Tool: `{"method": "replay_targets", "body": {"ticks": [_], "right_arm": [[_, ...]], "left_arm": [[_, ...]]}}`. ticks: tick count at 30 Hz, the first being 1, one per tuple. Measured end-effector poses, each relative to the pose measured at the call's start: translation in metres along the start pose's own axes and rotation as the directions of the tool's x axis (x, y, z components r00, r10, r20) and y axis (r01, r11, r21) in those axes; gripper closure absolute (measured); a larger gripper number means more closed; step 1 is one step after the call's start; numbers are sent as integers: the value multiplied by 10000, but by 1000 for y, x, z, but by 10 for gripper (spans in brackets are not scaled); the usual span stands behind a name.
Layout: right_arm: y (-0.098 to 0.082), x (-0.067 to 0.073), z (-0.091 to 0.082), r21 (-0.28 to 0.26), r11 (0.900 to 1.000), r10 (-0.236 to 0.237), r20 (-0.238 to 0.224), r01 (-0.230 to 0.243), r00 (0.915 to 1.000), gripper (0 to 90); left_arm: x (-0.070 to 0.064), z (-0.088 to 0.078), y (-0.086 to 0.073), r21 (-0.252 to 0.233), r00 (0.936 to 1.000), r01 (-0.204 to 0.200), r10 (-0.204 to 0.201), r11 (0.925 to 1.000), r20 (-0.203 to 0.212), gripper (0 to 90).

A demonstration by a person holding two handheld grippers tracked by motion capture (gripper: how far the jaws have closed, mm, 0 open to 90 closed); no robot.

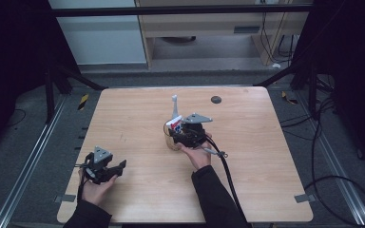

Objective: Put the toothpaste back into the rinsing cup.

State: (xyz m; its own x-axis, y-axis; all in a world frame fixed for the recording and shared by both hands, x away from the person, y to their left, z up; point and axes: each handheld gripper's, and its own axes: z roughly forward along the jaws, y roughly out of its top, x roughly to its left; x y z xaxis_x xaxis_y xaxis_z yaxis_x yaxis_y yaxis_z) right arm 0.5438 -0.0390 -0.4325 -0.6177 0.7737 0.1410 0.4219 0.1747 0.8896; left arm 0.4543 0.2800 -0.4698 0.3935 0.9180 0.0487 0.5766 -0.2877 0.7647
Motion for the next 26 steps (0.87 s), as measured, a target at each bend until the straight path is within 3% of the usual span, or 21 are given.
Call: {"method": "replay_targets", "body": {"ticks": [6,9,13,18,26], "right_arm": [[7,-1,-25,-539,9985,125,175,-115,9998,301],[11,-4,-42,-398,9992,96,315,-84,9995,218],[8,-13,-67,-183,9998,42,523,-33,9986,173],[-12,-33,-99,25,9996,265,768,-267,9967,165],[-56,-70,-135,475,9952,772,1580,-856,9844,144]], "left_arm": [[1,-1,0,5,10000,51,-51,10000,10,384],[1,-2,-1,29,9999,97,-97,9999,40,380],[1,-2,-1,59,9999,109,-109,9999,84,369],[2,-1,-2,178,9998,129,-131,9998,157,345],[3,1,-4,447,9999,87,-92,9990,109,303]]}}
